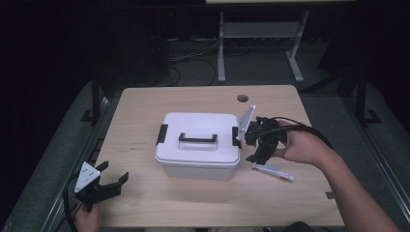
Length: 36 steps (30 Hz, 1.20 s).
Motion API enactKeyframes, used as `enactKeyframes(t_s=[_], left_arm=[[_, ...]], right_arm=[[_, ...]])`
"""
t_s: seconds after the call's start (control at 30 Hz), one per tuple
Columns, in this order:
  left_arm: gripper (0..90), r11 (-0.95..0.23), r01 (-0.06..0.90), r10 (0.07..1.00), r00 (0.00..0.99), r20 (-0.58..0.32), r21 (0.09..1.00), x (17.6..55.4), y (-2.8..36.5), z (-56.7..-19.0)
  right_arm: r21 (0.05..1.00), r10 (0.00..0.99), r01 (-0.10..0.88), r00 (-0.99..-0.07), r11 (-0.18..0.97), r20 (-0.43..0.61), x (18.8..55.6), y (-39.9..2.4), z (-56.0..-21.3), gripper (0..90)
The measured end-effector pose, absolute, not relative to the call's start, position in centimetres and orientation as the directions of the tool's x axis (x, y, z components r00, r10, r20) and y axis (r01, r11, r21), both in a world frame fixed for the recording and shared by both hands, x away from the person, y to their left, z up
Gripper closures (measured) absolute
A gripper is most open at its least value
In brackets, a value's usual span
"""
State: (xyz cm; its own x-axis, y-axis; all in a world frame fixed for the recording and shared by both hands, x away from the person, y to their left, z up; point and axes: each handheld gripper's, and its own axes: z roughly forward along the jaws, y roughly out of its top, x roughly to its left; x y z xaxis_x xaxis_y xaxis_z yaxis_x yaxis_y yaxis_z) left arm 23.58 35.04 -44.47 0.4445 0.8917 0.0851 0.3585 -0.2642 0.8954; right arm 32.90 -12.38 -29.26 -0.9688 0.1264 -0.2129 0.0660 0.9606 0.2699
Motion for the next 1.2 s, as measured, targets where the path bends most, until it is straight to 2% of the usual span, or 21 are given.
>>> enactKeyframes(t_s=[0.53,1.2], left_arm=[[15.1,-0.256,0.358,0.894,0.441,0.079,0.898,23.6,35.2,-44.5],[15.1,-0.253,0.36,0.895,0.439,0.077,0.898,23.6,35.2,-44.5]], right_arm=[[0.285,0.104,0.043,-0.974,0.957,-0.2,33.3,-9.5,-27.8,21.5],[0.282,0.096,0.039,-0.977,0.959,-0.192,34.4,-6.2,-27.4,15.8]])
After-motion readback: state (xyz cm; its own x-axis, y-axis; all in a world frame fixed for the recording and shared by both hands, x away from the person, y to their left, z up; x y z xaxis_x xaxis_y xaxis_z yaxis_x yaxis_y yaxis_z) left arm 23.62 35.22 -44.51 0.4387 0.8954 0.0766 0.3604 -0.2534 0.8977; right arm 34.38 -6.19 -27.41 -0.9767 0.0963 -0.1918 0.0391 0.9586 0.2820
